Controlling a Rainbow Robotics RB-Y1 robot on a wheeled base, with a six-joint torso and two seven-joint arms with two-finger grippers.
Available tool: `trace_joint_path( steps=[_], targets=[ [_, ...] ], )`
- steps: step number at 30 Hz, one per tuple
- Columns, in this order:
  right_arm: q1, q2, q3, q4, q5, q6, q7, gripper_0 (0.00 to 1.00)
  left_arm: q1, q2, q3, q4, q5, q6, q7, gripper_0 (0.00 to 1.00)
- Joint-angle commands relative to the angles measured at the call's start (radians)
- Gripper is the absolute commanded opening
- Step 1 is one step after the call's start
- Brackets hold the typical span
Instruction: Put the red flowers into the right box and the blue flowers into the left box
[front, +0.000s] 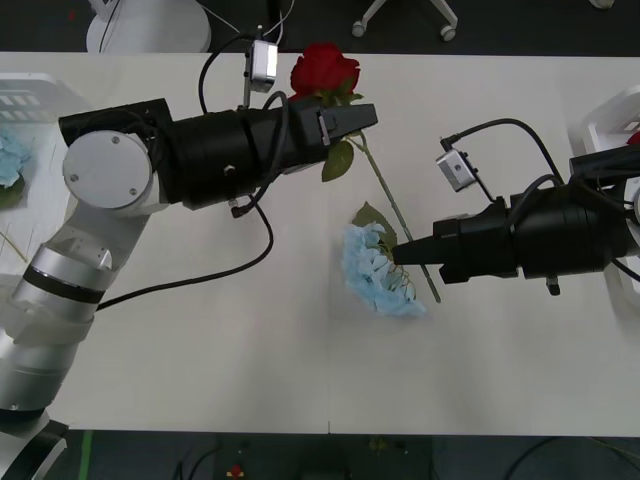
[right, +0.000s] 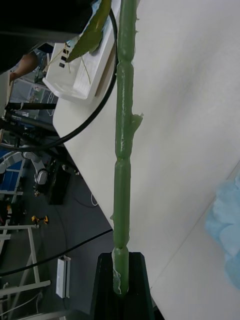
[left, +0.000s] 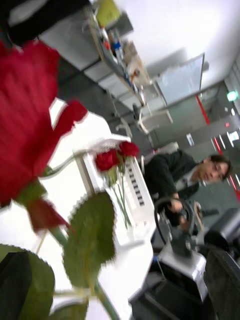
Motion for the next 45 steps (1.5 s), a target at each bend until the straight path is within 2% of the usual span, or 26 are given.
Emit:
trace_joint_path(
  steps=[1, 8, 11, 14, 19, 24, 31, 38, 45],
  targets=[
    [-0.028, -0.043, -0.011, -0.037, 0.009, -0.012, -0.058, 0.00, -0.038, 0.062, 0.116, -0.020, 0.060, 0.133, -0.049, 1.00],
    [-0.029, -0.117, -0.055, -0.037, 0.073, -0.010, -0.086, 0.00, -0.028, 0.140, 0.263, -0.018, 0.085, 0.355, -0.038, 1.00],
    [-0.026, -0.163, -0.121, -0.023, 0.150, 0.021, -0.138, 0.00, -0.019, 0.180, 0.323, -0.018, 0.086, 0.438, -0.037, 1.00],
    [-0.028, -0.192, -0.267, 0.043, 0.248, 0.143, -0.165, 0.00, -0.007, 0.229, 0.378, -0.020, 0.057, 0.505, -0.061, 1.00],
    [-0.028, -0.235, -0.433, 0.156, 0.356, 0.288, -0.156, 0.00, 0.021, 0.286, 0.387, -0.018, 0.048, 0.507, -0.184, 1.00],
    [-0.028, -0.300, -0.517, 0.267, 0.492, 0.366, -0.141, 0.00, 0.099, 0.313, 0.387, -0.017, 0.085, 0.487, -0.328, 1.00],
    [-0.014, -0.349, -0.542, 0.488, 0.639, 0.350, -0.047, 0.00, 0.165, 0.352, 0.389, 0.008, 0.183, 0.544, -0.543, 1.00],
    [0.017, -0.347, -0.549, 0.681, 0.733, 0.272, 0.144, 0.00, 0.192, 0.359, 0.387, 0.014, 0.200, 0.553, -0.615, 1.00],
    [0.018, -0.292, -0.543, 0.793, 0.768, 0.157, 0.166, 0.00, 0.202, 0.347, 0.378, 0.014, 0.189, 0.553, -0.637, 1.00]
  ],
)
